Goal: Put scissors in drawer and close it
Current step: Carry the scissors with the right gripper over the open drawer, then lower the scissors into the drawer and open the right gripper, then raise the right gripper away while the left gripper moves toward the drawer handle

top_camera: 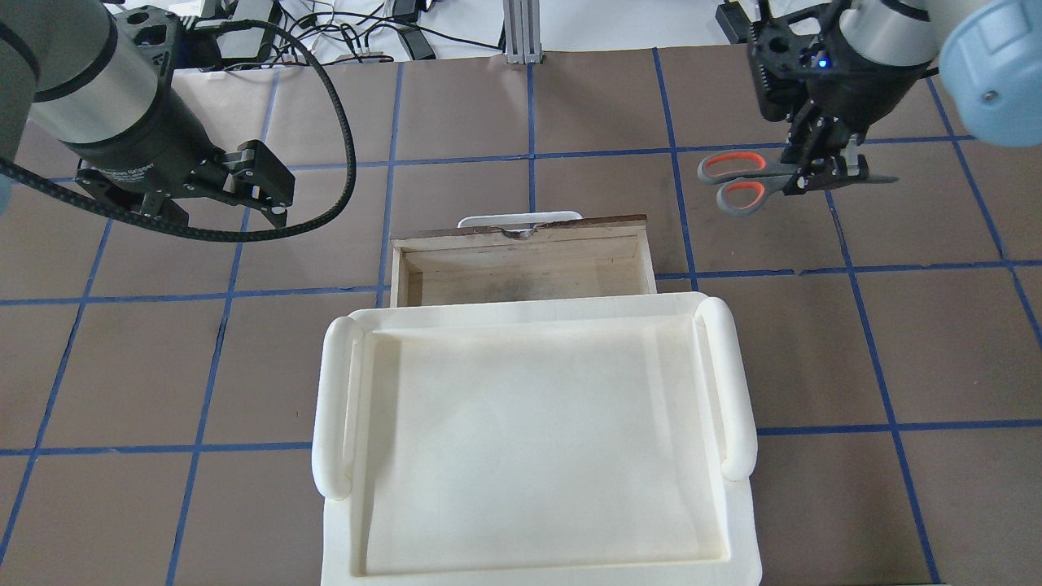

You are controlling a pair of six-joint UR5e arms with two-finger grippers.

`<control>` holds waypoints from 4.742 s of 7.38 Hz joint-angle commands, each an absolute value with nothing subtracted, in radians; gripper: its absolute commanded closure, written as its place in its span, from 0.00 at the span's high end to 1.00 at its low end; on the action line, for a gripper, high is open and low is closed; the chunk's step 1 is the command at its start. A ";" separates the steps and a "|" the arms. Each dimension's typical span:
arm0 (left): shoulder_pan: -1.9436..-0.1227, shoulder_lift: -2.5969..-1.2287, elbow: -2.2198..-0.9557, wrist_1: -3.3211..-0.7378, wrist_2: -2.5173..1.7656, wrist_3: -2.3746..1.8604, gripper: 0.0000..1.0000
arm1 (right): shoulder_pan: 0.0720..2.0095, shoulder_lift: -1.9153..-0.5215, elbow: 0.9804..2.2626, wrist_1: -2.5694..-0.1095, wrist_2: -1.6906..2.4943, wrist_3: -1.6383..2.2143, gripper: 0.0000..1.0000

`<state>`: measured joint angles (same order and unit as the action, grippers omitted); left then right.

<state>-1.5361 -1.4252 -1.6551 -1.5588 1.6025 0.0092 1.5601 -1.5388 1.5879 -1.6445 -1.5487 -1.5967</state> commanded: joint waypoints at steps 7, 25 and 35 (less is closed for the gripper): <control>-1.536 -1.424 -1.654 -1.559 1.597 0.009 1.00 | 2.072 -1.244 1.473 -1.804 -1.546 -1.089 0.00; -1.537 -1.430 -1.651 -1.563 1.605 0.023 1.00 | 1.815 -1.452 1.532 -1.784 -1.546 -1.049 1.00; -1.667 -1.722 -1.551 -1.364 1.583 -0.199 1.00 | 1.640 -1.611 1.540 -1.660 -1.589 -0.017 1.00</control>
<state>-1.6405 -1.6681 -1.5713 -1.3820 1.5918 -0.1601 1.6396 -1.6080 1.5401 -1.6650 -1.5841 -0.1107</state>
